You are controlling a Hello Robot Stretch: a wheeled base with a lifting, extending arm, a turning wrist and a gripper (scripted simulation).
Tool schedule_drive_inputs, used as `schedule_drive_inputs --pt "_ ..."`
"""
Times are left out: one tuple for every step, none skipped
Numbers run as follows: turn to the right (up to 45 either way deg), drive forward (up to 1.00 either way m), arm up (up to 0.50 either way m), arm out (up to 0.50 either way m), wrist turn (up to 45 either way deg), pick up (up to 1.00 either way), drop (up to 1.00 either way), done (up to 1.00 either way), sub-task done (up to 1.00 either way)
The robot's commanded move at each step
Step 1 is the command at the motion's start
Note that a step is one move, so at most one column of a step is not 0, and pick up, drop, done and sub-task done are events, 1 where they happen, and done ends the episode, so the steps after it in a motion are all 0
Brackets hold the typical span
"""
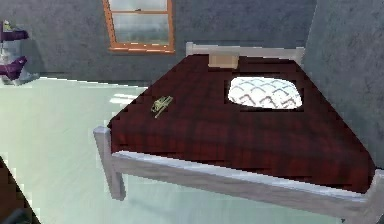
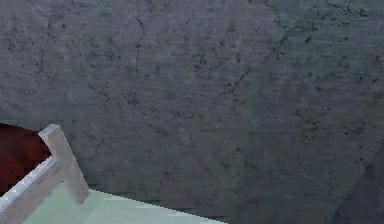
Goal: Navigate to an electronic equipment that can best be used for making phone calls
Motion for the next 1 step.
schedule_drive_inputs --pt "0.0 0.10 0.00 0.00 0.0 0.00 0.00 0.00 0.00"
